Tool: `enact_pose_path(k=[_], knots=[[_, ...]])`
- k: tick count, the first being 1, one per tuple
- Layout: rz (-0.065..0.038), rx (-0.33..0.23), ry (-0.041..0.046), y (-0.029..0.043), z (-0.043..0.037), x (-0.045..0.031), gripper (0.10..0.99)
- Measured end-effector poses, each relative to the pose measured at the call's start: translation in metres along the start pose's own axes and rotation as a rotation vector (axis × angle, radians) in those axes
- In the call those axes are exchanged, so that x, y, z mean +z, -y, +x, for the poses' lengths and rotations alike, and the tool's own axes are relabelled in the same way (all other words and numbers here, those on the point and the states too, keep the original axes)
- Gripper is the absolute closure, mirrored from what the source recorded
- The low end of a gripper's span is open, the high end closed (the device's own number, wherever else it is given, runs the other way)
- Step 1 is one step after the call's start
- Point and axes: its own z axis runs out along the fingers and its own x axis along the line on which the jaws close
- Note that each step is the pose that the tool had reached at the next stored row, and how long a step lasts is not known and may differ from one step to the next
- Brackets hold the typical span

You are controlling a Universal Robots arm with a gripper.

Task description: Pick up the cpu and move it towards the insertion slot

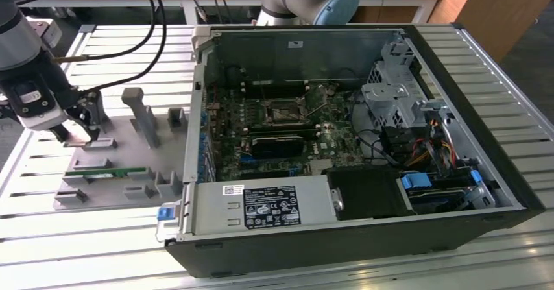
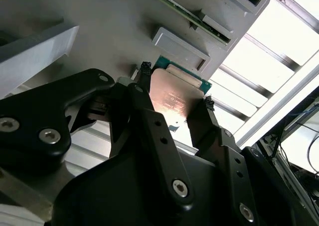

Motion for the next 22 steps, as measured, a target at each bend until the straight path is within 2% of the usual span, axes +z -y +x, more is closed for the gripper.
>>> enact_pose_path(k=[22], knots=[[0.000, 0.000, 0.0001, -0.0005, -0.0001, -0.0134, 0.545]])
